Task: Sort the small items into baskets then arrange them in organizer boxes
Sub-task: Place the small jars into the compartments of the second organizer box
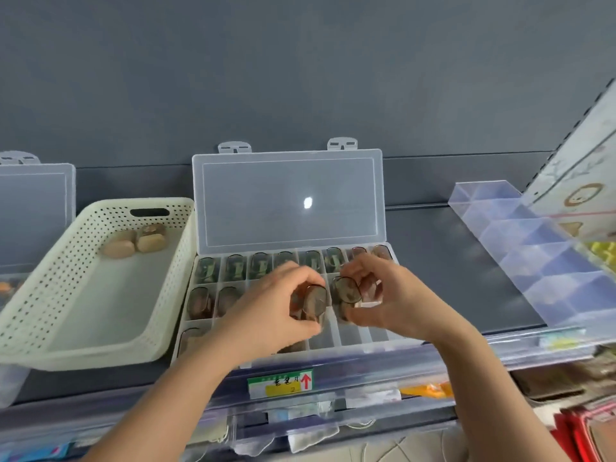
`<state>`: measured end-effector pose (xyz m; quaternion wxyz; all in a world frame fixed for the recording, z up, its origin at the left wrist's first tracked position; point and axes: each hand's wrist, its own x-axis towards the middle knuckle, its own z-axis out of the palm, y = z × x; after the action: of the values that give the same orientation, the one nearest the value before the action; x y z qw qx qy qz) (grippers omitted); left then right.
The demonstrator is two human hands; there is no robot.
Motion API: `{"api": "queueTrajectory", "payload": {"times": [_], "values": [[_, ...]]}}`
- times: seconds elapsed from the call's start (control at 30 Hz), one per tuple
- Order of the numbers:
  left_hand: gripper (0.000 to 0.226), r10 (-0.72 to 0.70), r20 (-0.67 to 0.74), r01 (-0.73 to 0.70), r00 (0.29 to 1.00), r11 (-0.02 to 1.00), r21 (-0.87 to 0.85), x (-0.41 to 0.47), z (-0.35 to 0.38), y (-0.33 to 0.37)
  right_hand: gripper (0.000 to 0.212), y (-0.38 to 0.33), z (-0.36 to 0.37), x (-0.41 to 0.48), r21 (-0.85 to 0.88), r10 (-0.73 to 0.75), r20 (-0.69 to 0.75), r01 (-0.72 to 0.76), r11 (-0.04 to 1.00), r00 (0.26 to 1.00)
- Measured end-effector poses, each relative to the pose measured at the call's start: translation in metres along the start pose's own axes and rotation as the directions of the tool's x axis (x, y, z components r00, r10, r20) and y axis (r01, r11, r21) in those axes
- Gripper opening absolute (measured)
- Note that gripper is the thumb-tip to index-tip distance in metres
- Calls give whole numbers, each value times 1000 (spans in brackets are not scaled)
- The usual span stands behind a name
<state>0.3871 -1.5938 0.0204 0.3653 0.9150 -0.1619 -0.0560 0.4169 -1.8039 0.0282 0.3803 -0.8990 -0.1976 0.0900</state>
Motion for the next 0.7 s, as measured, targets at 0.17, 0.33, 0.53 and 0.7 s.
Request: {"api": "queueTrajectory", "payload": {"times": [0.17, 0.33, 0.53, 0.7], "values": [[49, 18, 20, -21, 1000, 986, 167, 1, 15, 7, 42, 13, -3, -7, -135, 19, 87, -7, 991, 996], [50, 3, 42, -14, 999, 964, 265, 4, 28, 7, 41, 16, 0, -5, -268, 45, 117, -12, 963, 992], [61, -67, 60, 45, 996, 949, 312, 6, 34, 0, 43, 20, 8, 1, -388, 65, 142, -5, 922, 988], [64, -66, 78, 36, 995, 941, 338, 7, 35, -2, 44, 23, 11, 5, -420, 91, 181, -6, 907, 979]]}}
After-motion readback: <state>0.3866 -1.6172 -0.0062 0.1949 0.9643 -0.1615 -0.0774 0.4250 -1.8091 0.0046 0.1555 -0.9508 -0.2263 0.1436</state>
